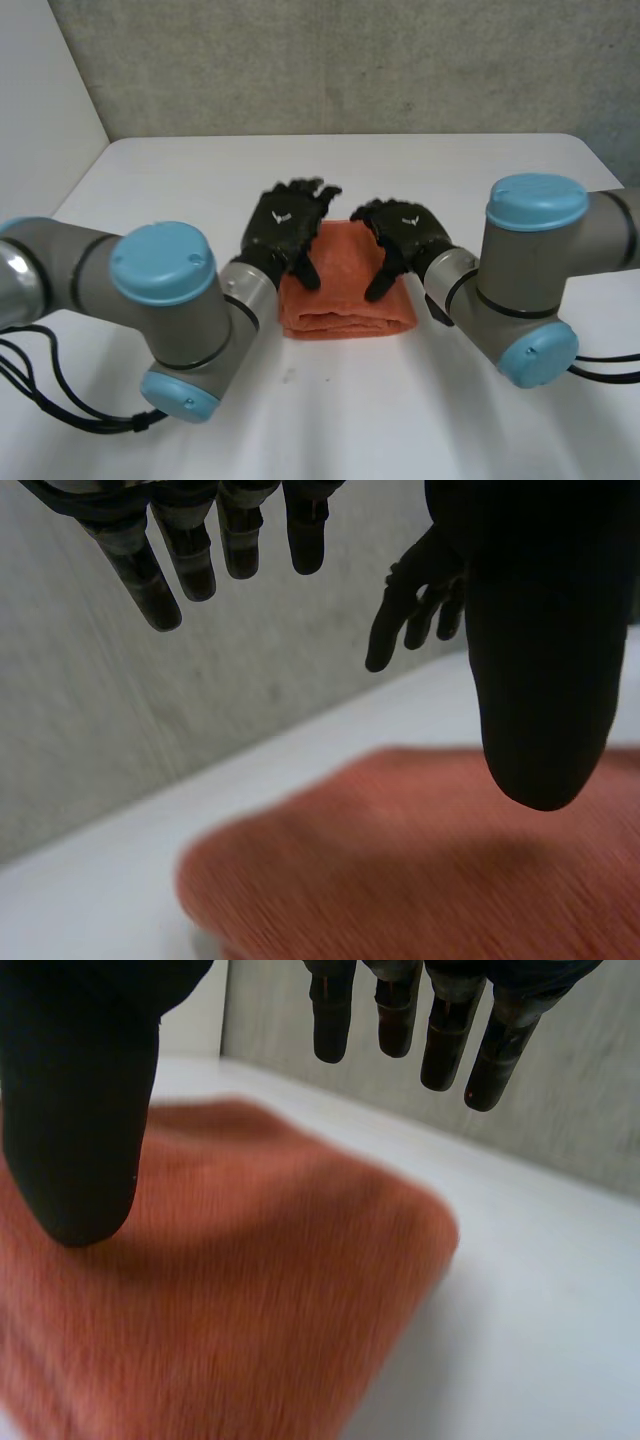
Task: Fold the laundry
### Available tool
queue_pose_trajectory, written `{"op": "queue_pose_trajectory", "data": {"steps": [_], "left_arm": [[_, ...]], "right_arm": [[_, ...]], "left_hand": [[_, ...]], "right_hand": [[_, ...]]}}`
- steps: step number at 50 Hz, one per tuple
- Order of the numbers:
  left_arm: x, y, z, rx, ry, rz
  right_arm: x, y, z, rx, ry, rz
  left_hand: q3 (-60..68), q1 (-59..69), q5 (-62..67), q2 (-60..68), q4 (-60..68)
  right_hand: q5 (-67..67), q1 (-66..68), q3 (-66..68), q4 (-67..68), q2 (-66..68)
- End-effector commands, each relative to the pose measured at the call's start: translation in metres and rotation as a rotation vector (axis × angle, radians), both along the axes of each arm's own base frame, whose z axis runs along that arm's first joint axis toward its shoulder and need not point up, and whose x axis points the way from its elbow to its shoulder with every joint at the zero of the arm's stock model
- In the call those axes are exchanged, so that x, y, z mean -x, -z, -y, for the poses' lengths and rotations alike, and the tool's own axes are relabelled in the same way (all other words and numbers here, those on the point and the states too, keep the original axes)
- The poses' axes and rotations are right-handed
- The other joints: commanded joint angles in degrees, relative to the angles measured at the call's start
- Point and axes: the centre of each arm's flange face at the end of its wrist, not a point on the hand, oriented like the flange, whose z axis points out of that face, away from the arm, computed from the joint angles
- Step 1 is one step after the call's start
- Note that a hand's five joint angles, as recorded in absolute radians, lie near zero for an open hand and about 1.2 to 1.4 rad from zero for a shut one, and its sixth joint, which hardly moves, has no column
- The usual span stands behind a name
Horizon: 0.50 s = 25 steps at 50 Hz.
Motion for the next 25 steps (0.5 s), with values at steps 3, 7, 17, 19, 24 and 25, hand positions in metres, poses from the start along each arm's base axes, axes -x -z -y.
{"op": "queue_pose_trajectory", "data": {"steps": [3,7,17,19,24,25], "left_arm": [[-0.013,0.037,-0.004,-0.170,-0.054,0.138],[-0.023,0.030,0.002,-0.166,-0.115,0.144],[-0.028,-0.044,-0.001,-0.030,-0.126,0.030],[-0.030,-0.062,-0.002,0.006,-0.128,0.001],[-0.053,-0.122,0.003,0.108,-0.184,-0.076],[-0.053,-0.123,0.003,0.108,-0.184,-0.076]], "right_arm": [[0.003,0.032,0.019,-0.093,0.025,-0.082],[0.006,0.023,0.024,-0.052,0.027,-0.099],[0.028,-0.072,0.028,0.178,0.107,-0.033],[0.036,-0.087,0.030,0.216,0.144,-0.018],[0.057,-0.129,0.030,0.346,0.257,0.024],[0.065,-0.141,0.028,0.378,0.284,0.035]], "left_hand": [[0.4,-0.3,-1.8,0.6,0.4],[0.4,-0.3,-1.8,0.6,0.4],[0.4,-0.3,-1.8,0.6,0.4],[0.4,-0.3,-1.8,0.6,0.4],[0.4,-0.3,-1.8,0.6,0.4],[0.4,-0.3,-1.8,0.6,0.4]], "right_hand": [[-4.1,-2.3,-2.3,-3.6,-2.8],[-4.1,-2.3,-2.3,-3.6,-2.8],[-4.1,-2.3,-2.3,-3.6,-2.8],[-4.1,-2.3,-2.3,-3.6,-2.8],[-4.1,-2.3,-2.3,-3.6,-2.8],[-4.1,-2.3,-2.3,-3.6,-2.8]]}}
